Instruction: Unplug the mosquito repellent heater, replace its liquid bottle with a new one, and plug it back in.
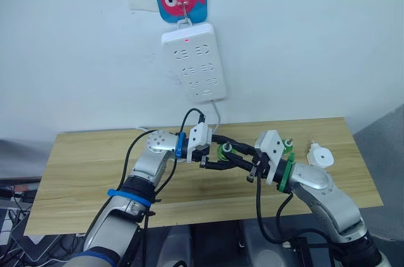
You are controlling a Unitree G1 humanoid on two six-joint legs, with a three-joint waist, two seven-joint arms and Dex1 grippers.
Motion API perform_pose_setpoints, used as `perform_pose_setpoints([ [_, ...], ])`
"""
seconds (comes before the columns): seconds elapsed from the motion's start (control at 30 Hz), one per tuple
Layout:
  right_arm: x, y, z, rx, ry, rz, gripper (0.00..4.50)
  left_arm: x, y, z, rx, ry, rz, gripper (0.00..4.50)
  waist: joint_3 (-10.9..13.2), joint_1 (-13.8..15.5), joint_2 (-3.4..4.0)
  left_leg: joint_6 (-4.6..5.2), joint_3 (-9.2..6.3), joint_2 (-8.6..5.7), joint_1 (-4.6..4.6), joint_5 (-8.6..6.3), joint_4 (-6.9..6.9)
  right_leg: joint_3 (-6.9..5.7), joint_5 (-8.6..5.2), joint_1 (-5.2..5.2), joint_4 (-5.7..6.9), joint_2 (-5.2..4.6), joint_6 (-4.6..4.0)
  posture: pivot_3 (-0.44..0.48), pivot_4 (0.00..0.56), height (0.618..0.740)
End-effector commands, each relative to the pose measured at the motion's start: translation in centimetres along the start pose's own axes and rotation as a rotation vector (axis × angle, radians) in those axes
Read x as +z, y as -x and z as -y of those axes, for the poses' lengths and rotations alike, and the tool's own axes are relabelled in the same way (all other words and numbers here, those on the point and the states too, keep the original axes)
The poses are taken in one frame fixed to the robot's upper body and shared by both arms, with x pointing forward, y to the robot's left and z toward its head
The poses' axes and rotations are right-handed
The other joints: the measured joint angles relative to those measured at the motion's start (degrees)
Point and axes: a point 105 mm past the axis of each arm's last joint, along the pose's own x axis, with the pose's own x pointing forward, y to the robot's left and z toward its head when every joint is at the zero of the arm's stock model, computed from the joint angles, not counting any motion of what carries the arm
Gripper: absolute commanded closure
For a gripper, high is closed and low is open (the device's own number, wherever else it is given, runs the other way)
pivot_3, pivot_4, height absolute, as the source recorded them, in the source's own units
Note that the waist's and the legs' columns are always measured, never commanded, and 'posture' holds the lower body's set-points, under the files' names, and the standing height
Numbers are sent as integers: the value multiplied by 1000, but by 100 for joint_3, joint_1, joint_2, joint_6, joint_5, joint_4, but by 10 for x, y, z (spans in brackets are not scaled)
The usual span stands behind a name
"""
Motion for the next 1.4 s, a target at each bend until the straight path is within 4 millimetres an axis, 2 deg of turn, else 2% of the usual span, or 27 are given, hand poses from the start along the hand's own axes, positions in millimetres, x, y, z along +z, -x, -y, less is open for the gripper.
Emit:
perform_pose_setpoints([
  [0.03,19,18,9,-94,-45,68,3654,14,5,-3,28,-31,55,28,0,2,0,0,-1,0,0,0,0,-1,0,0,0,0,0,-83,260,740],
  [0.1,21,30,18,-183,-122,89,3654,18,6,-6,55,-25,78,0,0,2,0,0,-2,1,0,0,0,-1,0,0,0,0,0,-83,260,740],
  [0.27,25,62,43,-444,-467,223,3654,29,-1,-8,131,-58,155,0,-1,7,2,1,-9,4,0,-1,-2,2,0,0,2,-1,0,-84,263,740],
  [0.47,32,75,48,-544,-922,431,3654,42,-15,-9,208,-82,246,0,-1,-2,3,11,-8,5,-1,-6,-2,5,0,0,3,-4,0,-108,264,740],
  [0.63,39,76,48,-546,-1137,531,3654,53,-23,-19,299,-97,308,0,-2,-20,4,23,2,3,-1,-13,-3,5,0,0,3,-1,0,-111,264,740],
  [0.97,50,66,39,-493,-1187,526,3654,60,-40,-14,300,-98,349,0,-2,-25,5,24,14,2,-2,-13,-3,6,0,0,1,3,0,-120,262,740],
  [1.4,60,55,28,-421,-1213,534,3654,64,-47,-18,312,-100,377,0,-4,-25,7,23,14,3,-2,-13,-3,6,0,0,0,4,0,-130,250,740],
])
